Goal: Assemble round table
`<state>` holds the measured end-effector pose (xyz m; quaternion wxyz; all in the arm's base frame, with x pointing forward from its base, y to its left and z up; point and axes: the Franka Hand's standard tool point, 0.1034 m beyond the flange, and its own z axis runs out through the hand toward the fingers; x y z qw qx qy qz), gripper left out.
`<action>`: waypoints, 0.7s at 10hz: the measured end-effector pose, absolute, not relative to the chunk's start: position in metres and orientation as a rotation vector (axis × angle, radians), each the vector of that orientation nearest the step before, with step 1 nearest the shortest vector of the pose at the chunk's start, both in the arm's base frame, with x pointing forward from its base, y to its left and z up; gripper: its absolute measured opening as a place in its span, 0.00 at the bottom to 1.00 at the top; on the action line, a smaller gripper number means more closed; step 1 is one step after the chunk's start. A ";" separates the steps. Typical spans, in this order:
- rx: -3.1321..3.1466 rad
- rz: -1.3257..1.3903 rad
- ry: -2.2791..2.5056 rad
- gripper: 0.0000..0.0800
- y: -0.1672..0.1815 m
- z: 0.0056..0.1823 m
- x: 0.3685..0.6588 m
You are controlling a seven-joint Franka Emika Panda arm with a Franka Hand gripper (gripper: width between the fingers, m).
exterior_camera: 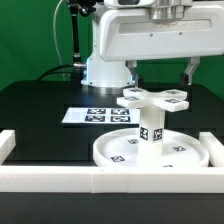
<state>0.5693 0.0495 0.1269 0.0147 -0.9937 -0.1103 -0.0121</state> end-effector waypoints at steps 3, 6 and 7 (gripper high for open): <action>-3.017 -0.052 -0.945 0.81 0.054 0.126 0.571; -2.911 -0.028 -1.257 0.81 0.055 0.125 0.569; -2.878 -0.026 -1.336 0.81 0.054 0.125 0.569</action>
Offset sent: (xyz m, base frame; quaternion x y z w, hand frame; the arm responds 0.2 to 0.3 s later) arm -0.0062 0.0218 -0.0042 -0.0034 0.0024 -0.2878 0.9577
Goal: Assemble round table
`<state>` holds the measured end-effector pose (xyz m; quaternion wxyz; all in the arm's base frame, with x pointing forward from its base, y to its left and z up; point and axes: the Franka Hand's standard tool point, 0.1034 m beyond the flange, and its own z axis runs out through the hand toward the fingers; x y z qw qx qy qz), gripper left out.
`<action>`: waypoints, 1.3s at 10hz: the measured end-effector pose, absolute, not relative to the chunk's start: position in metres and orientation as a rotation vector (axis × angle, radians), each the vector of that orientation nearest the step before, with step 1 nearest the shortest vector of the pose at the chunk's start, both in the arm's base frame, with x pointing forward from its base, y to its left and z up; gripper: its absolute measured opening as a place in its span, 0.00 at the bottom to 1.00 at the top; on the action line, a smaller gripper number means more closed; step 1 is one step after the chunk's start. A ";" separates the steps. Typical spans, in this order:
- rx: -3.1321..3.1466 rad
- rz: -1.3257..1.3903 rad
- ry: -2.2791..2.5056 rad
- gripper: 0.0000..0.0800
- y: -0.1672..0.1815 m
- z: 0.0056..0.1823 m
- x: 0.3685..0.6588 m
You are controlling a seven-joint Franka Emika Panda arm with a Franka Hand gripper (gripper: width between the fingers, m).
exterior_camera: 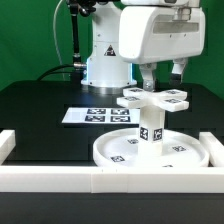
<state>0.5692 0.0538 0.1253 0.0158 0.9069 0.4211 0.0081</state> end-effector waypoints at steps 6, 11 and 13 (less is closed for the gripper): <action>2.454 -0.037 1.888 0.81 0.037 0.117 0.566; 2.408 -0.054 1.948 0.81 0.038 0.112 0.563; 2.418 -0.065 1.938 0.81 0.037 0.108 0.561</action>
Offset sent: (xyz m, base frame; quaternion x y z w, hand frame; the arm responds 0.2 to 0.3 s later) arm 0.0034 -0.0063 -0.0108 0.0473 -0.0153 -0.3486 0.9359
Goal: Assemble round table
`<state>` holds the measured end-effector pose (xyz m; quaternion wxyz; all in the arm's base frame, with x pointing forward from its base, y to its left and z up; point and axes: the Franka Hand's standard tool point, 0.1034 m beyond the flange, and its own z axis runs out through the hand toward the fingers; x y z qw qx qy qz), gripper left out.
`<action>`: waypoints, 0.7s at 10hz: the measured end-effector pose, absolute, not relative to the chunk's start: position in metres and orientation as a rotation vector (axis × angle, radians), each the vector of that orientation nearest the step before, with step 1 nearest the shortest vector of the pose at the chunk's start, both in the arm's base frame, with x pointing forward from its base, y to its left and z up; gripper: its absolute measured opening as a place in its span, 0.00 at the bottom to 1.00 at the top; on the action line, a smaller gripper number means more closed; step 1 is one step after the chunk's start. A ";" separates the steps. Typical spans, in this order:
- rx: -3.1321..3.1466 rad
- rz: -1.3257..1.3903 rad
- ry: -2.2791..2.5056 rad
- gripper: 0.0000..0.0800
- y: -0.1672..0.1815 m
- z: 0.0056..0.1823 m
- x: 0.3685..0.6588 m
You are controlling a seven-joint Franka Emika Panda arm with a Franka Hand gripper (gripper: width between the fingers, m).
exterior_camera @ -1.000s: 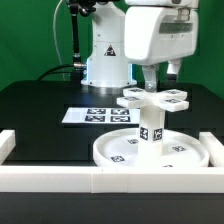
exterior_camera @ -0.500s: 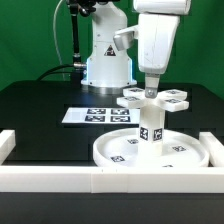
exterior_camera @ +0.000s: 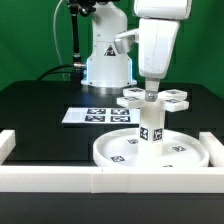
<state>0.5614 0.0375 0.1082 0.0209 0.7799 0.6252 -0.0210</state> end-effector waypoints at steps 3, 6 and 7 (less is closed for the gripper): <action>2.429 -0.083 1.927 0.81 0.038 0.100 0.560; 2.430 -0.083 1.925 0.64 0.037 0.100 0.560; 2.430 -0.083 1.924 0.64 0.037 0.100 0.560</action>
Offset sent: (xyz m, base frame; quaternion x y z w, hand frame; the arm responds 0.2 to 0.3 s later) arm 0.0031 0.0024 -0.0021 0.0004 -0.0048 -0.0065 1.0000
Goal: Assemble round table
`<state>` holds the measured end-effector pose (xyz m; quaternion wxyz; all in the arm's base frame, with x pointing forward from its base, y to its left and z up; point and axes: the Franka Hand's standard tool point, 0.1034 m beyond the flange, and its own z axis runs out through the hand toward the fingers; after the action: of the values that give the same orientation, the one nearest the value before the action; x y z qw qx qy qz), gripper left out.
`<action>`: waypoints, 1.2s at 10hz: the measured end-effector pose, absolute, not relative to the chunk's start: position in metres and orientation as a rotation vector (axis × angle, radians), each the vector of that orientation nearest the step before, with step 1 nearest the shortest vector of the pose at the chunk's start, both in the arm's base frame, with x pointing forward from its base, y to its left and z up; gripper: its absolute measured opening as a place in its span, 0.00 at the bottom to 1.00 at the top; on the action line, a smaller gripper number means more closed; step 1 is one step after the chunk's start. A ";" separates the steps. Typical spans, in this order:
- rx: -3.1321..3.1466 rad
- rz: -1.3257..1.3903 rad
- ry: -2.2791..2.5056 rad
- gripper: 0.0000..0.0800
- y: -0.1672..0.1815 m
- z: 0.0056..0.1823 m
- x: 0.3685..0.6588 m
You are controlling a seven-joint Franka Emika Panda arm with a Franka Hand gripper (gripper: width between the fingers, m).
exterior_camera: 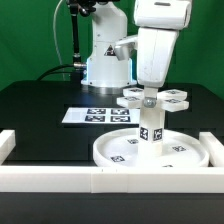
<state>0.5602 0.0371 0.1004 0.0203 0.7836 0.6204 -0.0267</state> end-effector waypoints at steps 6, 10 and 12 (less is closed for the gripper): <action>2.765 -0.070 1.387 0.55 0.037 0.100 0.559; 3.035 -0.048 0.552 0.55 0.044 0.100 0.558; 3.075 -0.010 0.271 0.55 0.044 0.101 0.561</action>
Offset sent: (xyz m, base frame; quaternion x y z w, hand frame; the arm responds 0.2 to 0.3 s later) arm 0.0000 0.0000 0.0000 0.0000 0.0000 0.0650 0.9979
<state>0.5610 0.0435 0.1007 0.0272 0.9958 0.0879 -0.0033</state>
